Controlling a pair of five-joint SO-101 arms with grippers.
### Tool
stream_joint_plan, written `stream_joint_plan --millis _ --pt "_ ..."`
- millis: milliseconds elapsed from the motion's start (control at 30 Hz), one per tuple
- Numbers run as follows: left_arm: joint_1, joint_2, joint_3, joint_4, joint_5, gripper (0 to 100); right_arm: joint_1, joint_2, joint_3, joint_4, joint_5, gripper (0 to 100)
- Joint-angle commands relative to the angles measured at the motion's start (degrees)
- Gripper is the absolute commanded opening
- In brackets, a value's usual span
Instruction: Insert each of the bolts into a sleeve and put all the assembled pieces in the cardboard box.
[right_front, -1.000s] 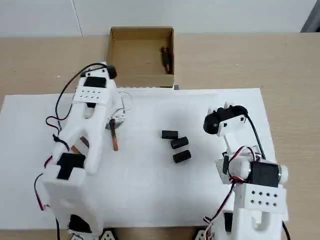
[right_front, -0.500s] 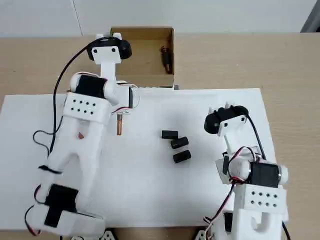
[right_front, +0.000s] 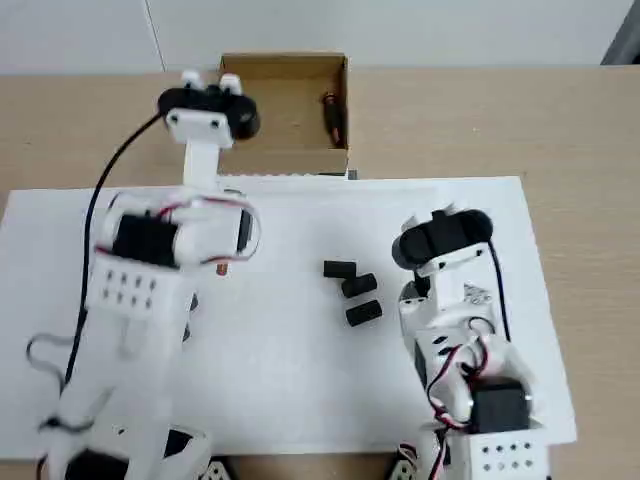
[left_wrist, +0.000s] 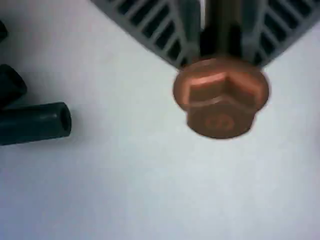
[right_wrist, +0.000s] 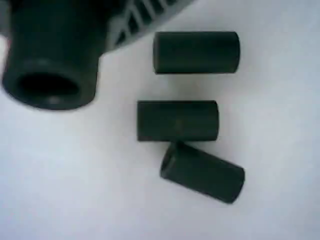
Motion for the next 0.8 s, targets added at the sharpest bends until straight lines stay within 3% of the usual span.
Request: stream_joint_plan --millis 0,233,500,767 --pt "0.2 -13.1 11.3 -9.6 -0.4 0 -2.5 -4.5 3.3 -3.6 -3.6 0.2" --pt "0.1 -32.4 30.3 -21.5 0.9 0 -6.5 -11.9 9.5 -6.8 -4.3 0.2" --pt "0.2 -47.1 39.9 -22.8 11.6 0 -15.4 -21.2 19.6 -13.6 -4.3 0.2" --pt "0.3 -62.5 52.4 -25.0 10.9 0 -23.6 -25.1 25.1 -16.6 -4.5 0.2"
